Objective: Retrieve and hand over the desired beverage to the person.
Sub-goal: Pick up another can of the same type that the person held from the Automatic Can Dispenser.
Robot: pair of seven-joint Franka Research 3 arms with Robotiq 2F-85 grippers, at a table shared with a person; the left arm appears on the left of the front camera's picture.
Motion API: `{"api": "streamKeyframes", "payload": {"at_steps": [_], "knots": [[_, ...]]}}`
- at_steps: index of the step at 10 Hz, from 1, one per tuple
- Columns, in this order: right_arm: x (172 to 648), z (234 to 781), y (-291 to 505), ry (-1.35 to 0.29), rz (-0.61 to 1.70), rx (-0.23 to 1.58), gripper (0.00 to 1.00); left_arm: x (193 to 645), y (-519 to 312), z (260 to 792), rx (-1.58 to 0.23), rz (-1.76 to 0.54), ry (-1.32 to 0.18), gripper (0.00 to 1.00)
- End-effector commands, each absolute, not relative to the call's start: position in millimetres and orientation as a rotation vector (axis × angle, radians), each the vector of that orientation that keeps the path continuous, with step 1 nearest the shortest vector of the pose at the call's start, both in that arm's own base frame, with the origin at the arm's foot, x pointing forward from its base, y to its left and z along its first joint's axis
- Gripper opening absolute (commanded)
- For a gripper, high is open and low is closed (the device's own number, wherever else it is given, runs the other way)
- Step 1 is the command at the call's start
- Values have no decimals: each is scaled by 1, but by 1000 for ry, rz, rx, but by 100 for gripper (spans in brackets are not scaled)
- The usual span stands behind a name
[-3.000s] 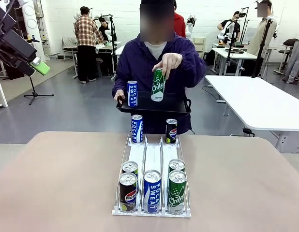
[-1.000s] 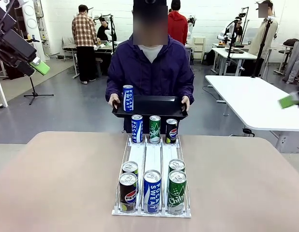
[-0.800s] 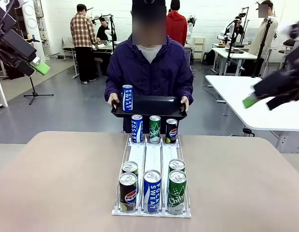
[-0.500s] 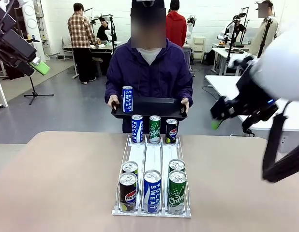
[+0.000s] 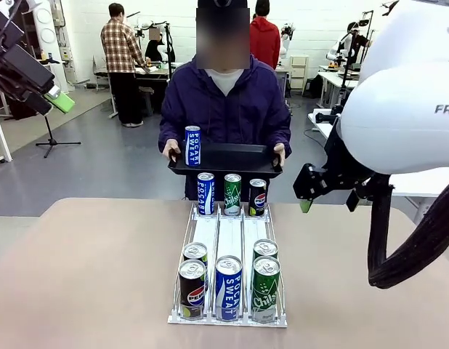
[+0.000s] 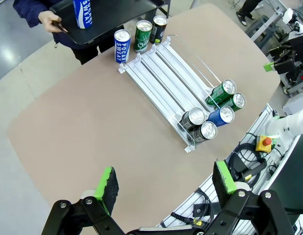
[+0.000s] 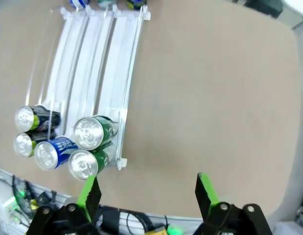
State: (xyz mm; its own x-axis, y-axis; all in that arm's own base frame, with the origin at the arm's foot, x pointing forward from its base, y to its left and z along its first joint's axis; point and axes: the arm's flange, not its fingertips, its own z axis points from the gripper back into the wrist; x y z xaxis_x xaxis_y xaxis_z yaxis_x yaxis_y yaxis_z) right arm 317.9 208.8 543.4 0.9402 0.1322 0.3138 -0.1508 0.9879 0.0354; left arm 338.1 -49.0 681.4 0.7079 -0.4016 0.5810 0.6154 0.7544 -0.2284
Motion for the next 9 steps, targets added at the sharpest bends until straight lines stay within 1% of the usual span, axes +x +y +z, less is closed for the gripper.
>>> {"api": "streamKeyframes", "payload": {"at_steps": [1, 7, 8, 9], "knots": [[319, 539, 210, -328, 141, 51, 100, 337, -48, 682, -435, -573, -529, 100], [319, 539, 210, -328, 141, 51, 100, 337, -48, 682, -435, -573, -529, 100], [317, 544, 209, -316, 148, 62, 100, 337, -48, 682, -435, -573, -529, 100], [324, 536, 223, -260, 151, 71, 100, 337, -48, 682, -435, -573, -529, 100]]}}
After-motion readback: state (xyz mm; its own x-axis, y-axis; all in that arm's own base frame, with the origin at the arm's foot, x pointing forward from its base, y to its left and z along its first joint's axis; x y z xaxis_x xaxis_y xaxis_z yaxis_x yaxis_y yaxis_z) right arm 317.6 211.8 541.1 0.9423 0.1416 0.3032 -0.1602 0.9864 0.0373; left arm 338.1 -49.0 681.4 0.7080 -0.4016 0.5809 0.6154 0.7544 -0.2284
